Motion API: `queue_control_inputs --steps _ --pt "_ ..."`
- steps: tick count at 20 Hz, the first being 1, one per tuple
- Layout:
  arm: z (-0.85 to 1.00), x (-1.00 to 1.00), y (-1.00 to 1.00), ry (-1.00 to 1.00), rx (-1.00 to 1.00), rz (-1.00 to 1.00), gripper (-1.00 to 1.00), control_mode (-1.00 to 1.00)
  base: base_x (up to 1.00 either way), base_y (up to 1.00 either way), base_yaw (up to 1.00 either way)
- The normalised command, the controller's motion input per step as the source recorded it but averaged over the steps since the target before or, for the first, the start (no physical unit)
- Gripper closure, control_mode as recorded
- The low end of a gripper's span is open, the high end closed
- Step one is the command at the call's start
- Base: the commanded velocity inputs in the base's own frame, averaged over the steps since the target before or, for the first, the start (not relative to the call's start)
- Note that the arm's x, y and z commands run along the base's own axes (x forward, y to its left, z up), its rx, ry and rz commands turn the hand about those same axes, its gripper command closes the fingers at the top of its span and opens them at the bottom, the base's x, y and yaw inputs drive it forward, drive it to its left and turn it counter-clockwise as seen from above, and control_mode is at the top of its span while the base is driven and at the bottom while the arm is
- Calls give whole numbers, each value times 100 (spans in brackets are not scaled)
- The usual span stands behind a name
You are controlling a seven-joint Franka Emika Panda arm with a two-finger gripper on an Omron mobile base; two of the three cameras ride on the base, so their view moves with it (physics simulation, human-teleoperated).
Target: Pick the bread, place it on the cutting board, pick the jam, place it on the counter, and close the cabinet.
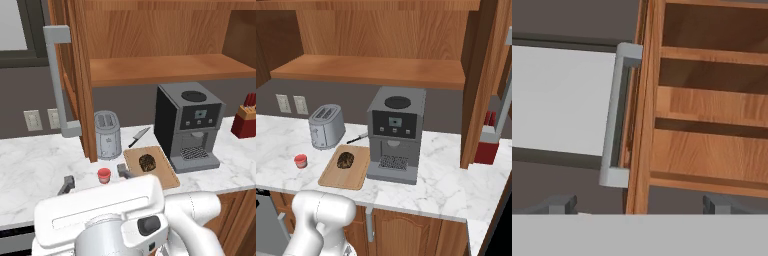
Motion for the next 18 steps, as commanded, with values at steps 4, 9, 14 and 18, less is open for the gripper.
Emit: queue_control_inputs --steps 4,9,14,18 --pt "-8 30 24 0 0 0 -100 -100 0 0 0" --pt "-8 25 21 -1 0 0 -100 -100 0 0 0" --pt "0 22 8 -4 0 -5 -100 -100 0 0 0" --pt "0 22 6 -5 1 -10 -100 -100 0 0 0"
